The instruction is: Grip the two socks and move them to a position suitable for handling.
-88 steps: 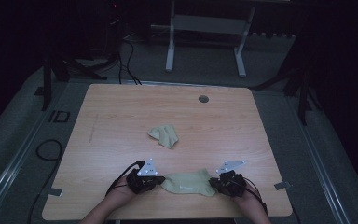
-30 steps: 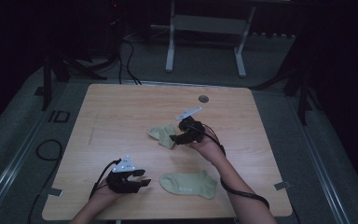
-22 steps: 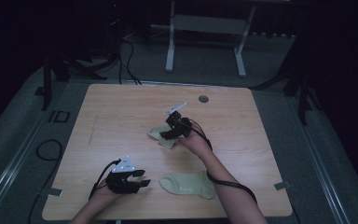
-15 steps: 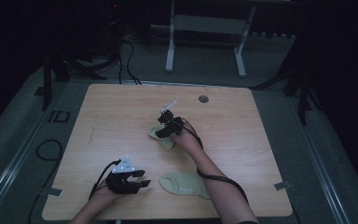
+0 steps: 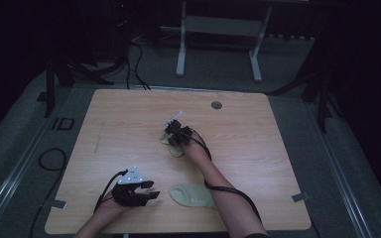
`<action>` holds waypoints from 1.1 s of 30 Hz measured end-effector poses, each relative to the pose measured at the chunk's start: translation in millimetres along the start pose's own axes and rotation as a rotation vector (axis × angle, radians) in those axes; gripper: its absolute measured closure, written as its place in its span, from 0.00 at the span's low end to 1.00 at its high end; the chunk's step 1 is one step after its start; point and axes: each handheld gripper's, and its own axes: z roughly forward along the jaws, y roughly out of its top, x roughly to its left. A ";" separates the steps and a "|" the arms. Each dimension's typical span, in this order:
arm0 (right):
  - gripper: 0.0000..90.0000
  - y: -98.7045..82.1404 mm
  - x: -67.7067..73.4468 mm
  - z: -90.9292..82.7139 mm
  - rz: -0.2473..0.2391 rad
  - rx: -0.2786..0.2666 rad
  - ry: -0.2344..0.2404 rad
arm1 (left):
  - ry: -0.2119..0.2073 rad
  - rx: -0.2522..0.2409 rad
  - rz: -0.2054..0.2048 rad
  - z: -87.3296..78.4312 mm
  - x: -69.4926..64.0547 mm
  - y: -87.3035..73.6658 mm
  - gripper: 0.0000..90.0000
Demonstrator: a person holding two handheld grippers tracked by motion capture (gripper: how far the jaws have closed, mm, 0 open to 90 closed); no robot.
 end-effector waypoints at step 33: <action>0.91 -59.0 1.6 -120.1 -0.175 -0.056 -0.023 | 0.006 -0.006 -0.015 2.4 -0.5 1.1 0.54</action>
